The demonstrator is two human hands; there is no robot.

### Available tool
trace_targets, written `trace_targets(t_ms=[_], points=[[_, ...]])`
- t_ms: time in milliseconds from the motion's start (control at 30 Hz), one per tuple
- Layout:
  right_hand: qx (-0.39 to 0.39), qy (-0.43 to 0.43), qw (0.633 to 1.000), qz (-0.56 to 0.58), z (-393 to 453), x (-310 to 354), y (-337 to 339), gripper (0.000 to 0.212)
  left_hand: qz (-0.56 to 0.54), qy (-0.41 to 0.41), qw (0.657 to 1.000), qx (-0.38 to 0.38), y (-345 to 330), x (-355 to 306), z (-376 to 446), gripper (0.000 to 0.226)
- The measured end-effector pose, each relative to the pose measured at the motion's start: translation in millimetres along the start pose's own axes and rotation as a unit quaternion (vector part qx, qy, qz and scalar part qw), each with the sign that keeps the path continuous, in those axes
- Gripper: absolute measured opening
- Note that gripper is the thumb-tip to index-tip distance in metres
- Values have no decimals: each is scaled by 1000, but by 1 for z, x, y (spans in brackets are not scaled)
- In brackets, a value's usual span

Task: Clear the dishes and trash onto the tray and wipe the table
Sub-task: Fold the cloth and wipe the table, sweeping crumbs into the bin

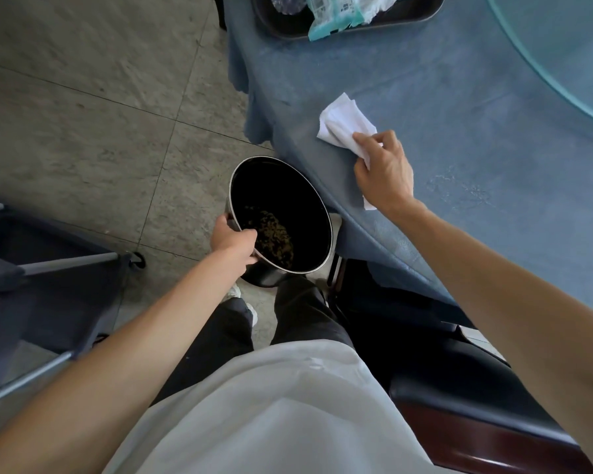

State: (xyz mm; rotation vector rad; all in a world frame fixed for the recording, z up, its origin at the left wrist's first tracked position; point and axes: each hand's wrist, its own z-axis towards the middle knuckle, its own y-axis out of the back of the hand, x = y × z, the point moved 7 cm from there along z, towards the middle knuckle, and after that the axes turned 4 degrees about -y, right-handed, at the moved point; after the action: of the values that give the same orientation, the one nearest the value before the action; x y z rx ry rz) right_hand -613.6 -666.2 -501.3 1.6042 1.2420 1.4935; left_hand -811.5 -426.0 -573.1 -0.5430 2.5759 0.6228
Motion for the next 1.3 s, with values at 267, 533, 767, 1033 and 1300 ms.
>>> trace_targets(t_ms=[267, 533, 767, 1033, 1300], points=[[-94, 9, 995, -23, -17, 18, 4, 42, -14, 11, 1000, 4, 17, 9, 8, 61], [-18, 162, 984, 73, -89, 85, -62, 38, -72, 29, 997, -6, 65, 32, 28, 69], [195, -50, 971, 127, -101, 77, -165, 50, -105, 24, 994, -18, 106, 64, 59, 65], [285, -80, 946, 131, -78, 67, -302, 38, -115, 49, 992, -30, 105, 133, 161, 57], [277, -172, 937, 127, -56, 1, -470, 37, -86, 31, 996, -5, 58, 216, 308, 69]])
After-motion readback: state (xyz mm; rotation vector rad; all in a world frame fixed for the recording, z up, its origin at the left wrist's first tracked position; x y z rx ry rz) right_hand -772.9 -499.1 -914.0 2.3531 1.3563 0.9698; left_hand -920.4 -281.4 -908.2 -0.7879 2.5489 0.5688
